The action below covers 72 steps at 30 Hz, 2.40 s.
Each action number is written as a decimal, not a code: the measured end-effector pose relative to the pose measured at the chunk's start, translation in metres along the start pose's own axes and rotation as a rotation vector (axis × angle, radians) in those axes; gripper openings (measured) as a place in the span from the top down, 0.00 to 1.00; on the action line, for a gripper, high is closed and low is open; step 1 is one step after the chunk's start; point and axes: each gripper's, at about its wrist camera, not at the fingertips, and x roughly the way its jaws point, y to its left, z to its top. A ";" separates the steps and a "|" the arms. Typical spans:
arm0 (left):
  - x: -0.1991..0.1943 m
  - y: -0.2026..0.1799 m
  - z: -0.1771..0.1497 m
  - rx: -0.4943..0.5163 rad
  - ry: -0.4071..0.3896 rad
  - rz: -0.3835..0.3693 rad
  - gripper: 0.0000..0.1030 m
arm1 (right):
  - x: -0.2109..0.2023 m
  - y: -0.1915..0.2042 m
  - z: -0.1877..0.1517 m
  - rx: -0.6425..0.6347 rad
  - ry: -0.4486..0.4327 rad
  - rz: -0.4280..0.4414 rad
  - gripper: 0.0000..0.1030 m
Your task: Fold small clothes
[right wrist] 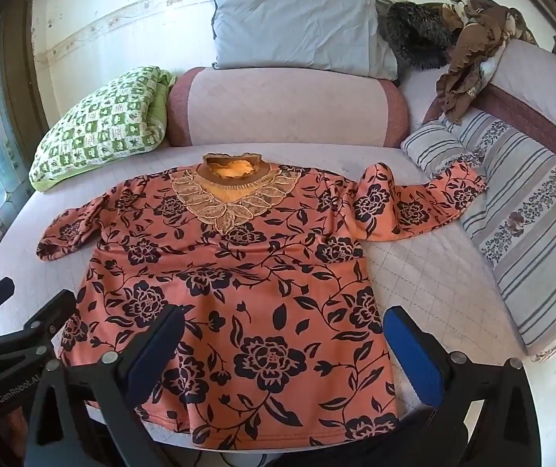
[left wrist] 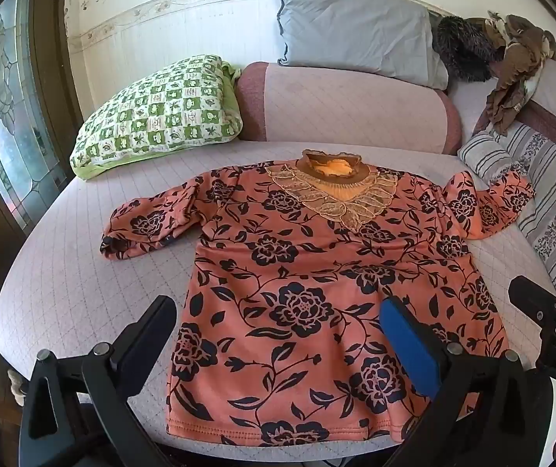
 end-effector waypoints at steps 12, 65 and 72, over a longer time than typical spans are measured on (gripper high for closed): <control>-0.001 0.001 0.001 -0.001 0.001 -0.002 0.00 | -0.005 0.003 0.001 -0.006 -0.005 -0.013 0.00; 0.001 0.001 -0.001 -0.002 0.006 -0.004 0.00 | 0.001 0.000 0.001 0.010 0.009 0.018 0.00; 0.003 0.000 -0.001 -0.002 0.010 -0.006 0.00 | 0.002 -0.001 0.001 0.024 0.024 0.044 0.00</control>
